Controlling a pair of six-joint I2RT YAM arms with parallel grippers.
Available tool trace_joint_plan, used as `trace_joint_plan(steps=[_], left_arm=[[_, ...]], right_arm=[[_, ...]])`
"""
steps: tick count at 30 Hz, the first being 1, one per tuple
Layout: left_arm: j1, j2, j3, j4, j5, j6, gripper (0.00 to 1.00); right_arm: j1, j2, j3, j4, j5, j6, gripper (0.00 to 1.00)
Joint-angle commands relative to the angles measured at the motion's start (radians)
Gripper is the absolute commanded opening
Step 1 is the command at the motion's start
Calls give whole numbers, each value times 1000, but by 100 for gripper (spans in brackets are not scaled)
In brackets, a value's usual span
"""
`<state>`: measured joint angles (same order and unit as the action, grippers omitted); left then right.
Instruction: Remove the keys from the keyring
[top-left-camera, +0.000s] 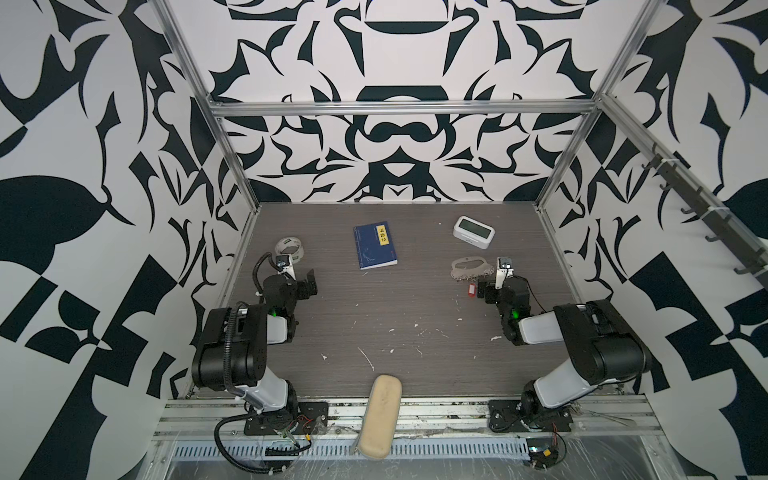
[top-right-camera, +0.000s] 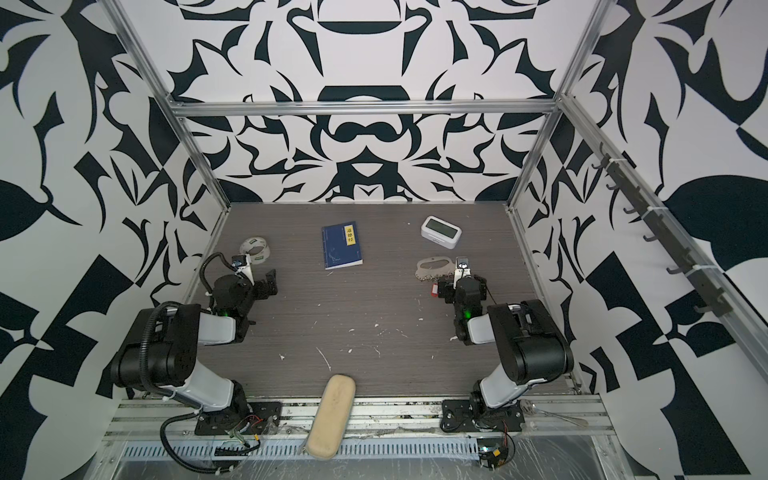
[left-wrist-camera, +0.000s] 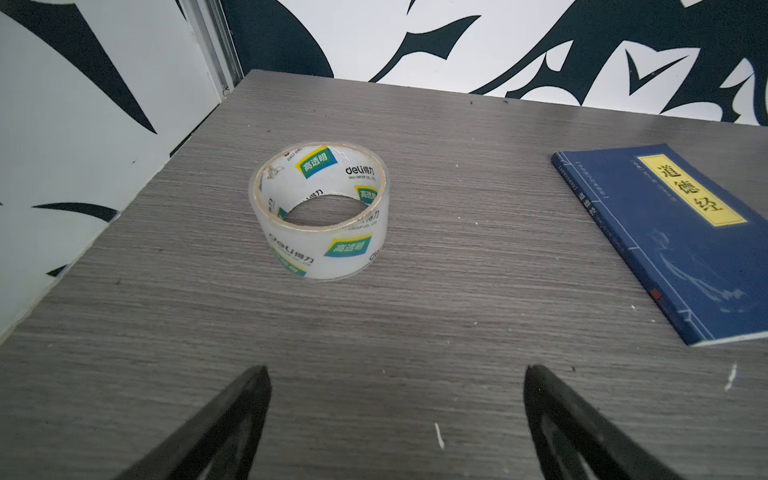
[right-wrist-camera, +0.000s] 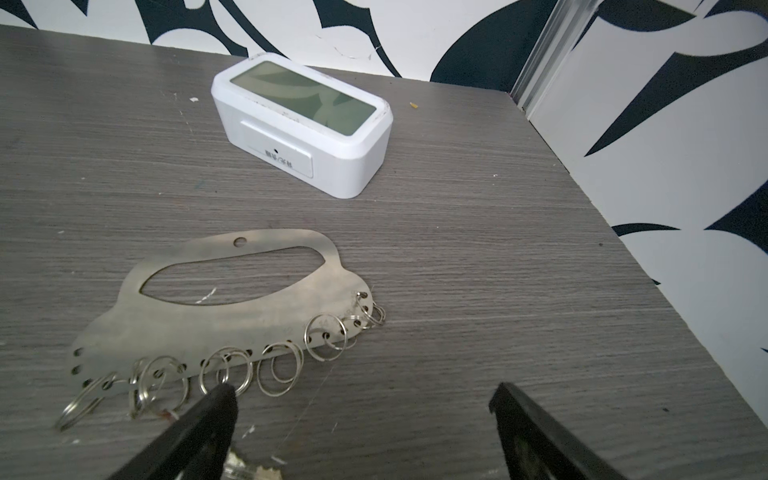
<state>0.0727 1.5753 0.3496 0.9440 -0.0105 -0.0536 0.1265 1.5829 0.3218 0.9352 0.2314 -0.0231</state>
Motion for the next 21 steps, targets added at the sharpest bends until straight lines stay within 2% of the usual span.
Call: trace_joint_plan(steps=[1,5,7,9,12,14,17,21], left_arm=[[0,-17,19,-8,-11,-8,99],[0,-18,15,-1,-24,-9,99],[-8,-23,15,-2,-75,-24,99],[-28,-52,20,-30,-133,-22,99],[-74,-139,60,-177,-204,-4,99],[-119,-240,122,-385,-222,7,99],[-148,-357,210,-590,-213,-94,99],[-203,-410,243,-645,-127,-213,99]], right_arm=[[-2,-24,22,10,-4,-4,100],[-2,-26,17,14,5,-5,100],[-3,-44,10,25,23,2,100],[0,-119,12,-39,79,25,100],[-1,-287,105,-414,154,84,100],[0,-357,199,-678,162,118,100],[-1,-383,295,-901,108,138,100],[-1,-347,388,-1062,-26,129,96]])
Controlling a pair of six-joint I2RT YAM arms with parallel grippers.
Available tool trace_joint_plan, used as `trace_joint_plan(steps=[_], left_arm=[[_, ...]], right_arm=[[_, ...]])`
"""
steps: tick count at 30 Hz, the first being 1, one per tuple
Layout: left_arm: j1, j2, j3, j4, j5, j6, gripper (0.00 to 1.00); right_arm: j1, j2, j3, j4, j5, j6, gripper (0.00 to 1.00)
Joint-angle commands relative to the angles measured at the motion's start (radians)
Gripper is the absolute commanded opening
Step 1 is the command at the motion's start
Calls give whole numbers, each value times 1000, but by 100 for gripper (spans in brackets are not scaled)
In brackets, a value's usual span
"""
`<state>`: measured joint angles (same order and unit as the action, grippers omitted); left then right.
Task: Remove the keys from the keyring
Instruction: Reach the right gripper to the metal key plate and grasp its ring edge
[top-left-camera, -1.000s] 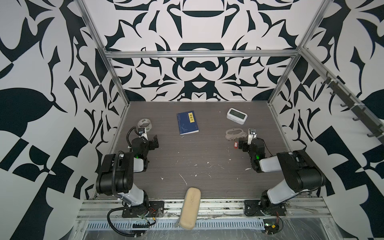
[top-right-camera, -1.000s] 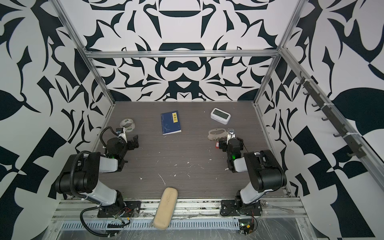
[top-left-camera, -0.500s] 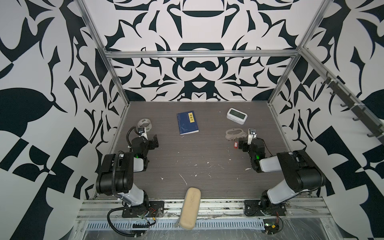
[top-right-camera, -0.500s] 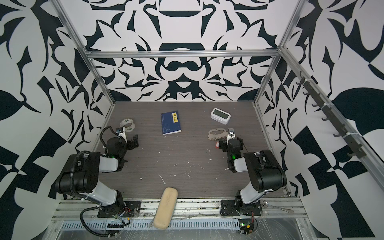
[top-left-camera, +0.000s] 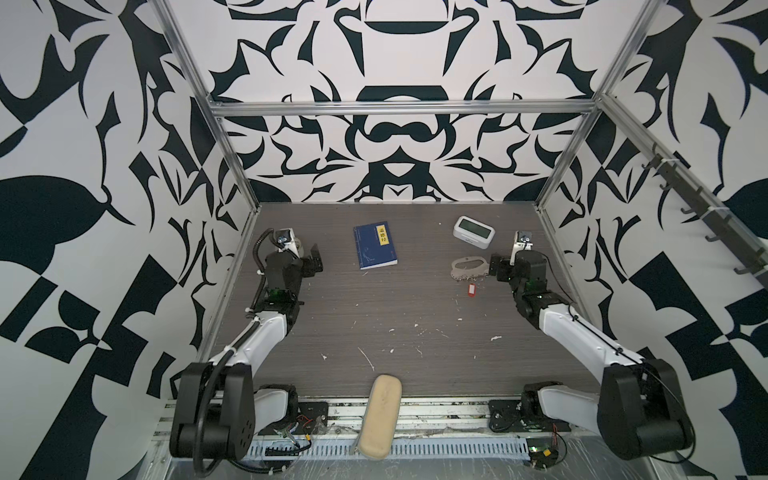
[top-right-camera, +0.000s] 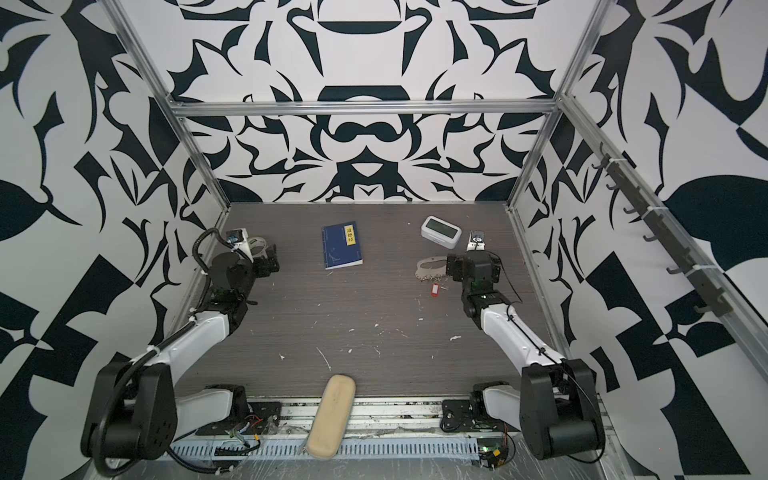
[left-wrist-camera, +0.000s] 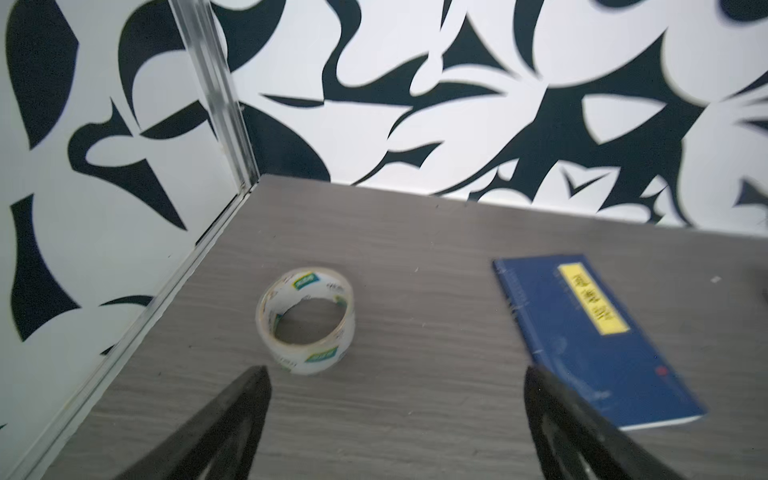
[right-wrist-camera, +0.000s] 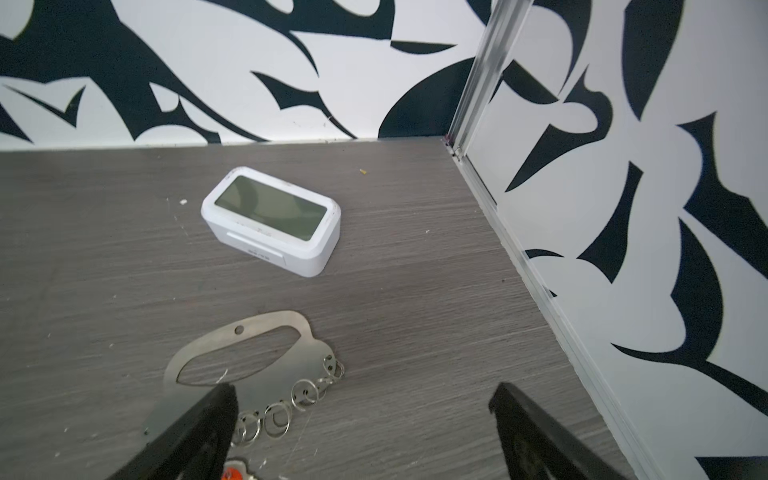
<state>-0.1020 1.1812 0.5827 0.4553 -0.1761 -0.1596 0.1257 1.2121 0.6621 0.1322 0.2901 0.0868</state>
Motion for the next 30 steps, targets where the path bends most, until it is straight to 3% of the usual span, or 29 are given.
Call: trace_joint_plan(steps=[1,5,8,11,20,30], left_arm=[[-61,-20,15,-164,34,-115,99],[-168,-3,51,-228,32,-125,99],[-211,7,59,-247,49,-138,100],[-232,17,58,-247,74,-163,99],[-250,64,53,-216,165,-220,91],[-250,136,77,-236,207,-237,87]], right_arm=[[1,40,68,-286,-158,-2,92],[0,141,185,-409,-274,-80,74],[0,230,274,-505,-324,-118,53],[0,305,331,-553,-393,-176,40],[0,474,453,-605,-472,-398,39],[1,541,473,-623,-534,-465,33]])
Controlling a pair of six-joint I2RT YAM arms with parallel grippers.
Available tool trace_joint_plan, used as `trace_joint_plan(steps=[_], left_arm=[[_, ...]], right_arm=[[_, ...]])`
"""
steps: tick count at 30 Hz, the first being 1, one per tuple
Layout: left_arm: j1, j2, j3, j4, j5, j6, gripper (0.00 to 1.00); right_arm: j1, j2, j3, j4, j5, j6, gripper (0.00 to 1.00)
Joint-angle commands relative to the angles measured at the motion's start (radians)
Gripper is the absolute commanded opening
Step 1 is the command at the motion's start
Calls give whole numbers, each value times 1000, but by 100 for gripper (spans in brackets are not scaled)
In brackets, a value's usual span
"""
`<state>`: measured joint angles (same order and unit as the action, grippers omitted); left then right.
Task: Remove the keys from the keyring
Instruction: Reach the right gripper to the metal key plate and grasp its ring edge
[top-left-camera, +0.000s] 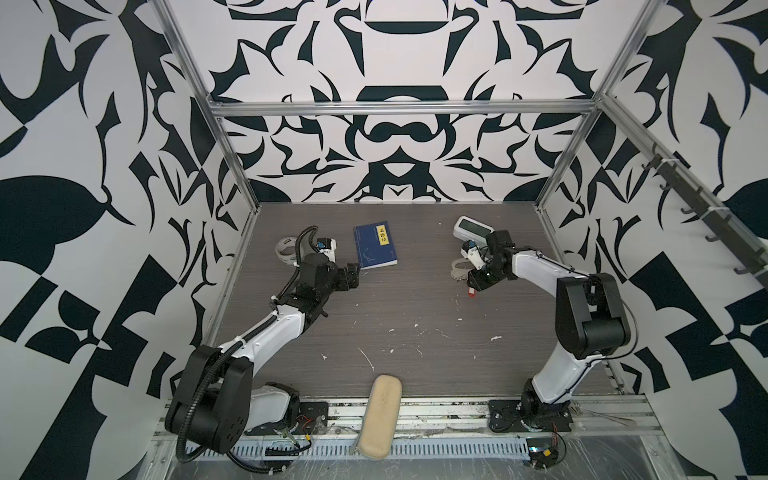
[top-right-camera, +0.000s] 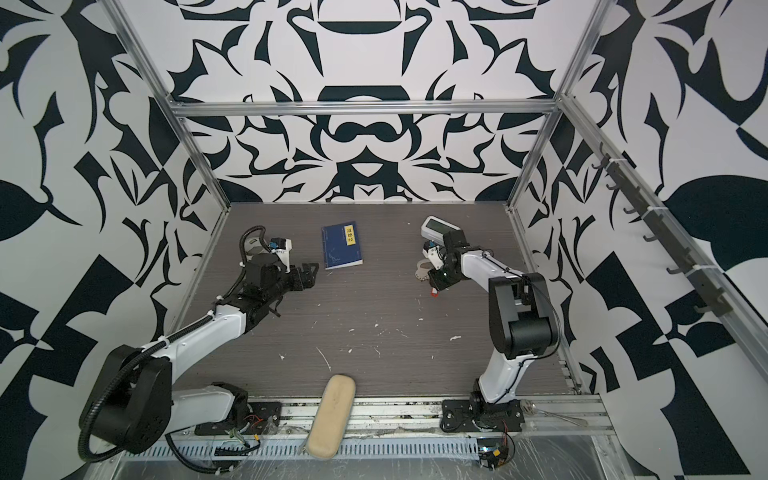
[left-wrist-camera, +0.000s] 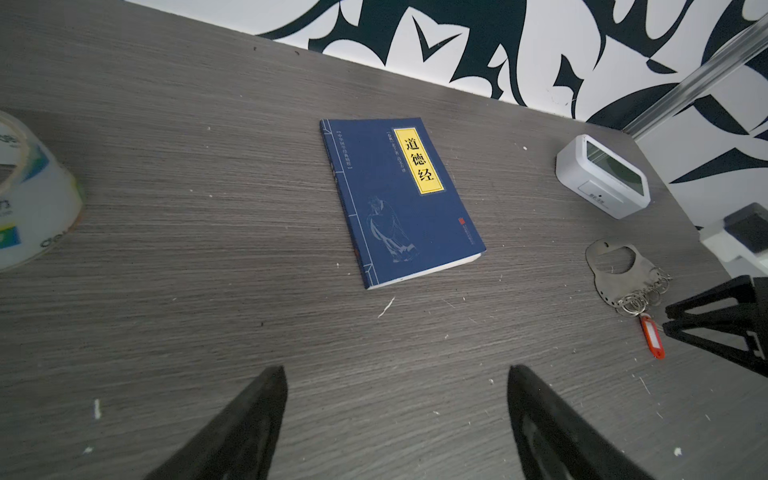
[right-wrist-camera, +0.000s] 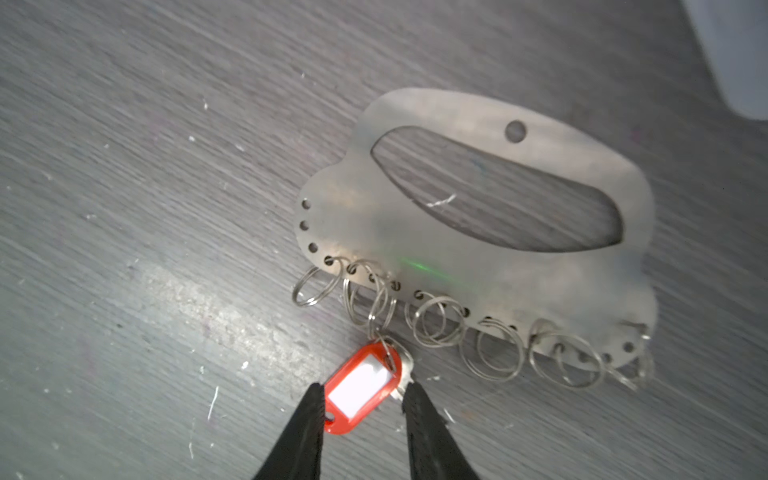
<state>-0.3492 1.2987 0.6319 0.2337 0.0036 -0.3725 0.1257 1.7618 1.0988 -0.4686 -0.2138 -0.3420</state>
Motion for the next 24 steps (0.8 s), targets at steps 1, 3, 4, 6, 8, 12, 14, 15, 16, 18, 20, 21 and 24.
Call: trace_joint_plan(steps=[1,3,4,6,8,12,14,15,16,18,20,21,24], left_arm=[[-3,24,32,-14,31,-25,86],[-3,34,39,-18,34,-26,86],[-3,38,43,-21,36,-28,86],[-4,45,48,-20,41,-26,86],[-5,50,52,-21,42,-26,86],[-5,53,51,-22,40,-26,86],[-8,54,52,-23,39,-26,86],[-8,57,53,-25,39,-25,86],[-8,56,54,-28,39,-23,86],[-8,54,57,-31,39,-22,86],[-9,55,57,-32,39,-19,86],[-9,53,58,-33,39,-18,86],[-10,51,58,-38,37,-13,86]], right_arm=[[1,-6,38,-26,-27,-39,31],[1,2,42,-28,-13,-40,28],[0,4,45,-29,-8,-43,28],[1,13,52,-35,5,-46,27],[1,22,58,-35,14,-48,26],[1,34,72,-41,31,-49,22],[0,41,74,-42,39,-51,22],[1,45,76,-42,43,-51,22],[1,48,78,-41,46,-51,22],[0,56,82,-42,44,-51,22],[0,69,88,-50,30,-55,19],[1,76,93,-59,27,-58,17],[1,87,101,-77,21,-64,9]])
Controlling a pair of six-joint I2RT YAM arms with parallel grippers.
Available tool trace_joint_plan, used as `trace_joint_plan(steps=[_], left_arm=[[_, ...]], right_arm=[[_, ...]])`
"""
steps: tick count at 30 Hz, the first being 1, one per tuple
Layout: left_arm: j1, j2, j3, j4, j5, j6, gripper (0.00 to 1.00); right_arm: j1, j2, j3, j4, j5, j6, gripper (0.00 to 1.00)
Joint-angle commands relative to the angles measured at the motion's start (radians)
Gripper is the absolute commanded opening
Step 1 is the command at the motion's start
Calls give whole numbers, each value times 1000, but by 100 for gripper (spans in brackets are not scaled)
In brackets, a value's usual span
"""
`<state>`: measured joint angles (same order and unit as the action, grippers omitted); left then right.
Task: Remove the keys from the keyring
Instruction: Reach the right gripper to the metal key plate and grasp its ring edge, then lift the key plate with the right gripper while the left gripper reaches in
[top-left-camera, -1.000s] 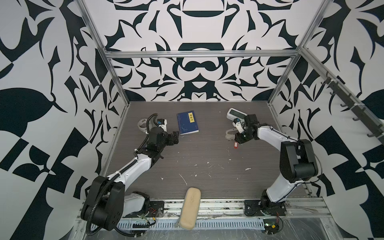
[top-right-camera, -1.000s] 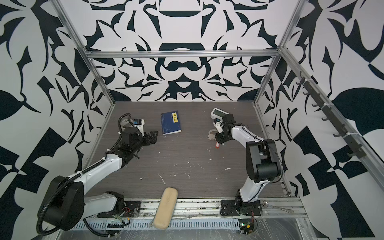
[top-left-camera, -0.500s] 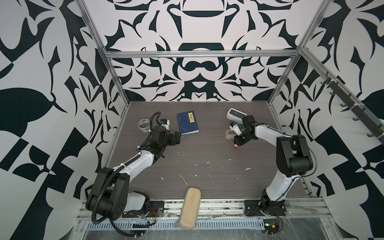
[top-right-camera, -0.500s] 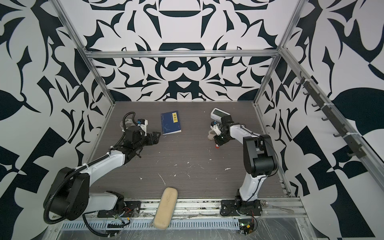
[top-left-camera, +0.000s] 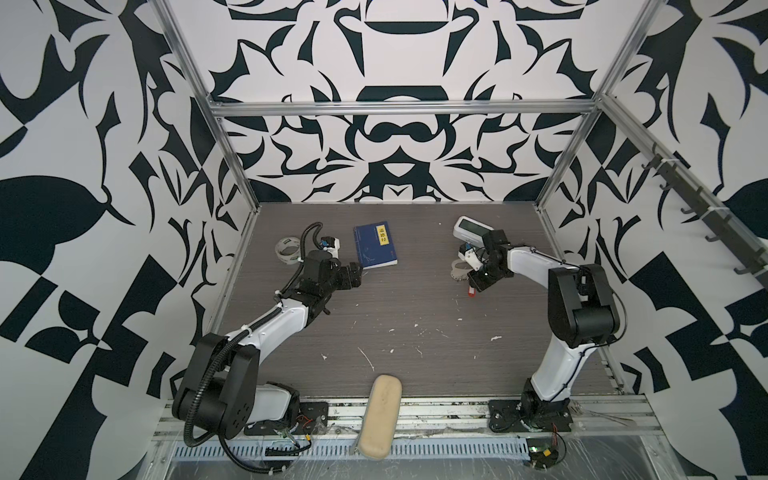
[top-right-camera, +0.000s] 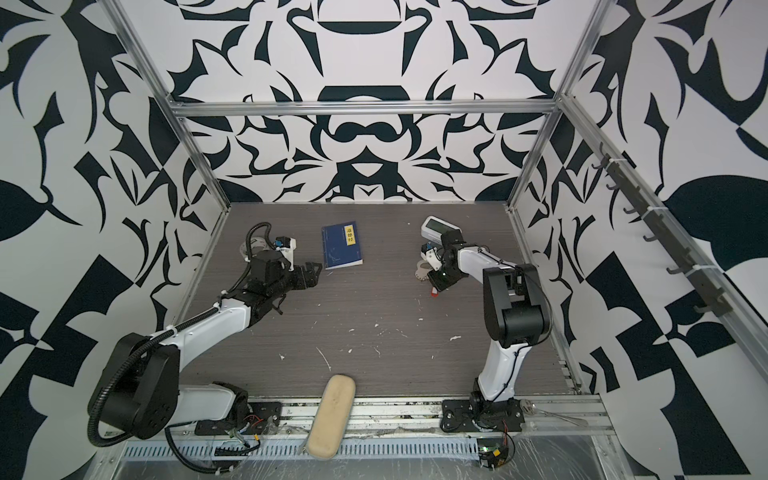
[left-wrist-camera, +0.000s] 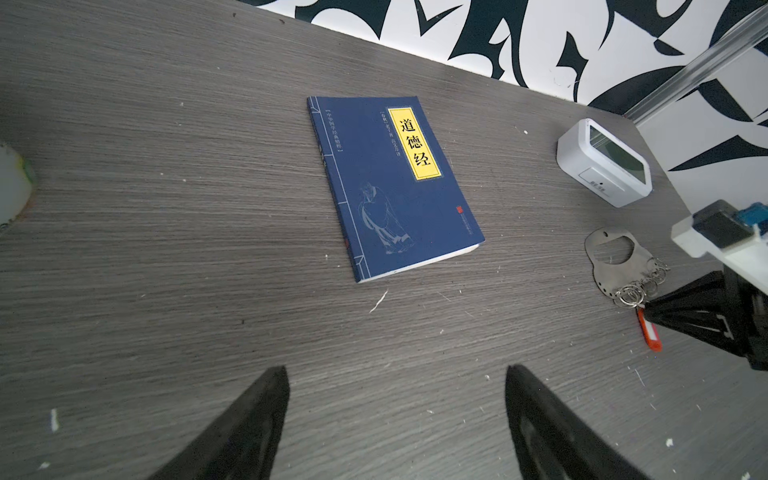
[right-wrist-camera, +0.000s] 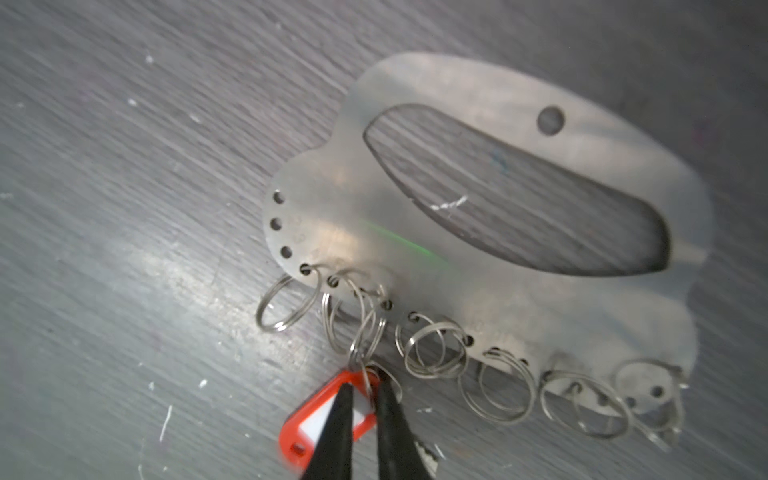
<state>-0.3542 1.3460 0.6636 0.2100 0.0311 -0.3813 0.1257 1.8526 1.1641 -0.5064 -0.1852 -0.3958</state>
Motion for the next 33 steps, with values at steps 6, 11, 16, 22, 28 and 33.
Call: trace_joint_plan(steps=[6,11,16,22,28,33], left_arm=[[-9,-11,27,-26,11,14,82],[-9,-44,19,-40,43,70,81],[-11,-133,-8,-44,153,146,80],[-23,-238,-37,-70,253,228,79],[-34,-339,-80,-69,356,298,75],[-66,-418,-112,-42,393,338,73]], right_arm=[[3,-45,28,-43,-16,-3,0],[27,-107,40,-96,-8,-13,0],[91,-149,80,-193,21,-45,0],[171,-193,126,-290,11,-81,0],[267,-257,130,-310,-56,-119,0],[331,-321,107,-260,-136,-124,0]])
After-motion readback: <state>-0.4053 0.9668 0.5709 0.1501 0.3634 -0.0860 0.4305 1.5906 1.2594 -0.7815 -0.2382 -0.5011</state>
